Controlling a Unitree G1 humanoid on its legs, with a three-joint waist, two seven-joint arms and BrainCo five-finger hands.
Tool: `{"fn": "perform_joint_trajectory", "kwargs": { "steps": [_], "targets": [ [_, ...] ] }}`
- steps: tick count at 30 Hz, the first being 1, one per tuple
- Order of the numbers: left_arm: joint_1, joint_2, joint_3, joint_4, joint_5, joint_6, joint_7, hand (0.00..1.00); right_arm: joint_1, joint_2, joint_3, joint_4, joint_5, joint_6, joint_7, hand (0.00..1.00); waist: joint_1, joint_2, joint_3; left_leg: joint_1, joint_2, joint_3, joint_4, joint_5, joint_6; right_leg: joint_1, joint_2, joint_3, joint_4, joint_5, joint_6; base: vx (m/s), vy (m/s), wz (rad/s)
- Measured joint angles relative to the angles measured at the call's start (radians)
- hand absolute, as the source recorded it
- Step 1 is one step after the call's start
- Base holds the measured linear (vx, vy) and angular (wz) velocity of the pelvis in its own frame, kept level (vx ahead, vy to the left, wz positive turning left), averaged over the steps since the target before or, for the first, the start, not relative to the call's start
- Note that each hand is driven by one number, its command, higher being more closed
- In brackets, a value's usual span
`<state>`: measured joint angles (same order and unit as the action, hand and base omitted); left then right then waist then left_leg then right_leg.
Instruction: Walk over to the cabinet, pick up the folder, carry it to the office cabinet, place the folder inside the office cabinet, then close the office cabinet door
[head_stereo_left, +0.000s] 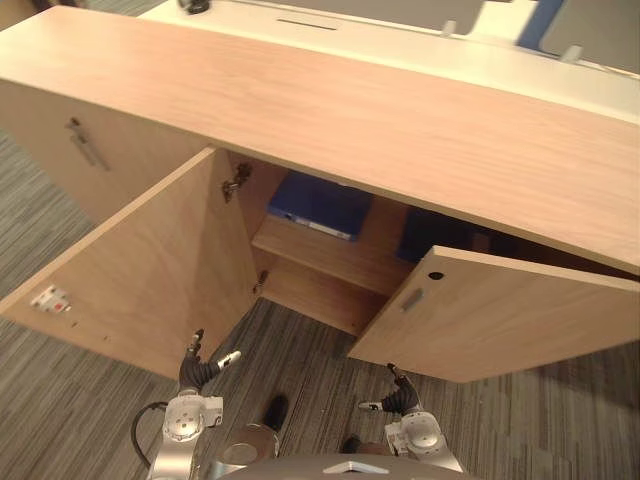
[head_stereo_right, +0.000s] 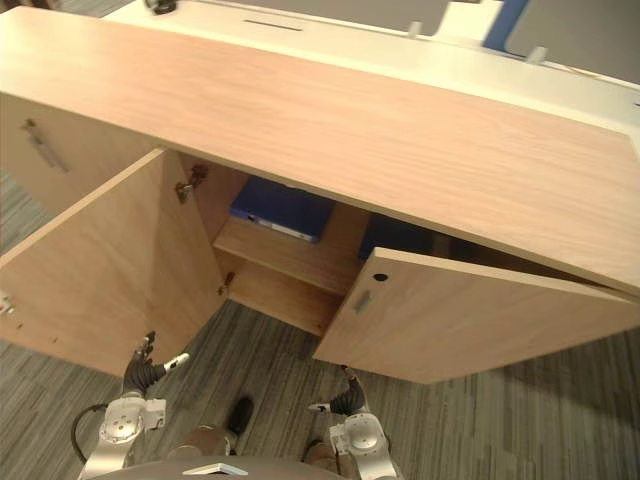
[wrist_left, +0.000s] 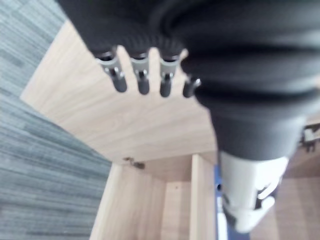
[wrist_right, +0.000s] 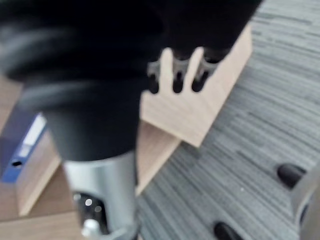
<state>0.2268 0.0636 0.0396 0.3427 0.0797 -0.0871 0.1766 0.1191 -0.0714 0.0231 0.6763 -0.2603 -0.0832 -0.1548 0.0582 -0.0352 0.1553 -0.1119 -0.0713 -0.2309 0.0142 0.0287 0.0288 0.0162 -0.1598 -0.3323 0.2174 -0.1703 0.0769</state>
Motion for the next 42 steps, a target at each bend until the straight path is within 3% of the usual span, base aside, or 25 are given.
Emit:
{"fn": "perform_joint_trajectory", "kwargs": {
  "steps": [1, 3, 4, 5, 6, 8, 9, 12, 19, 28, 42],
  "targets": [
    [0.0, -0.007, 0.0, -0.02, 0.0, 0.0, 0.0, 0.0, -0.003, 0.001, -0.005, -0.001, 0.0, 0.0, 0.0, 0.0, 0.0, -0.014, 0.003, -0.014, 0.014, 0.064, 0.03, -0.004, 0.001, -0.008, -0.015, -0.019, 0.002, 0.003, 0.0, -0.07, 0.02, 0.88],
    [-0.014, -0.014, -0.018, -0.094, 0.0, 0.0, -0.002, 0.0, -0.007, 0.0, -0.025, -0.028, 0.004, 0.004, -0.002, 0.0, -0.007, 0.01, -0.001, -0.12, 0.105, 0.364, 0.289, -0.079, 0.023, -0.019, -0.037, -0.086, 0.067, -0.022, 0.007, 0.01, 0.093, 0.77],
    [-0.012, -0.015, -0.022, -0.112, 0.0, -0.002, -0.002, 0.0, -0.003, -0.001, -0.035, -0.041, 0.013, 0.004, -0.002, 0.0, -0.012, 0.015, 0.0, -0.124, 0.112, 0.404, 0.313, -0.095, 0.02, -0.017, -0.033, -0.092, 0.096, -0.041, 0.015, 0.04, 0.043, 0.78],
    [-0.01, -0.01, -0.024, -0.136, 0.0, -0.006, -0.003, 0.0, -0.006, 0.005, -0.049, -0.043, 0.02, 0.007, -0.004, 0.0, -0.017, 0.002, 0.003, -0.118, 0.092, 0.396, 0.316, -0.1, 0.022, -0.017, -0.048, -0.098, 0.127, -0.076, 0.012, -0.02, 0.035, 0.76],
    [-0.014, -0.004, -0.041, -0.136, 0.0, -0.01, -0.005, 0.0, -0.007, 0.007, -0.046, -0.043, 0.02, 0.007, -0.004, 0.0, -0.016, 0.001, -0.005, -0.111, 0.065, 0.365, 0.255, -0.066, 0.024, -0.017, -0.048, -0.096, 0.107, -0.086, -0.003, -0.06, 0.028, 0.77],
    [-0.027, 0.002, -0.056, -0.13, 0.0, -0.013, -0.008, 0.0, -0.009, 0.014, -0.061, -0.031, 0.022, 0.005, -0.004, 0.0, -0.033, -0.027, -0.027, -0.063, 0.032, 0.349, 0.108, -0.03, 0.013, -0.001, -0.058, -0.102, 0.035, -0.055, -0.004, -0.02, 0.034, 0.62],
    [-0.019, -0.002, -0.062, -0.122, 0.0, -0.013, -0.009, 0.0, -0.019, 0.011, -0.081, -0.028, 0.024, 0.005, -0.005, 0.0, -0.03, -0.011, -0.021, -0.042, 0.029, 0.353, 0.07, 0.021, 0.02, 0.01, -0.049, -0.109, 0.031, -0.049, 0.007, 0.01, 0.024, 0.38],
    [-0.006, 0.006, -0.073, -0.082, 0.002, -0.013, -0.009, 0.0, -0.028, 0.023, -0.087, 0.013, 0.03, 0.008, -0.006, 0.0, -0.042, 0.014, -0.034, 0.046, 0.01, 0.342, -0.095, 0.097, 0.021, 0.044, -0.028, -0.068, -0.034, -0.026, 0.002, 0.01, 0.01, 0.1],
    [-0.006, 0.036, -0.075, -0.102, 0.022, -0.013, -0.01, 0.0, -0.051, 0.023, -0.089, 0.054, 0.03, 0.023, -0.007, 0.0, -0.053, 0.017, -0.034, 0.084, 0.013, 0.347, -0.099, 0.103, 0.027, 0.099, -0.011, -0.054, -0.095, 0.011, 0.009, 0.0, -0.01, -0.04],
    [0.025, 0.039, -0.074, -0.321, 0.059, -0.05, -0.006, 0.0, -0.064, 0.023, -0.107, 0.139, 0.028, 0.027, -0.006, 0.0, -0.053, 0.029, -0.036, 0.105, 0.022, 0.344, -0.102, 0.103, 0.024, 0.124, 0.001, -0.052, -0.1, 0.012, 0.006, -0.01, -0.009, -0.01],
    [0.089, 0.022, 0.031, -0.613, 0.017, -0.102, 0.062, 0.0, -0.071, 0.023, -0.103, 0.215, 0.019, 0.042, -0.005, 0.0, -0.012, 0.001, -0.032, 0.129, 0.025, 0.334, -0.102, 0.1, 0.015, 0.154, 0.006, -0.054, -0.1, 0.015, -0.011, -0.01, -0.007, 0.01]
  ]
}}
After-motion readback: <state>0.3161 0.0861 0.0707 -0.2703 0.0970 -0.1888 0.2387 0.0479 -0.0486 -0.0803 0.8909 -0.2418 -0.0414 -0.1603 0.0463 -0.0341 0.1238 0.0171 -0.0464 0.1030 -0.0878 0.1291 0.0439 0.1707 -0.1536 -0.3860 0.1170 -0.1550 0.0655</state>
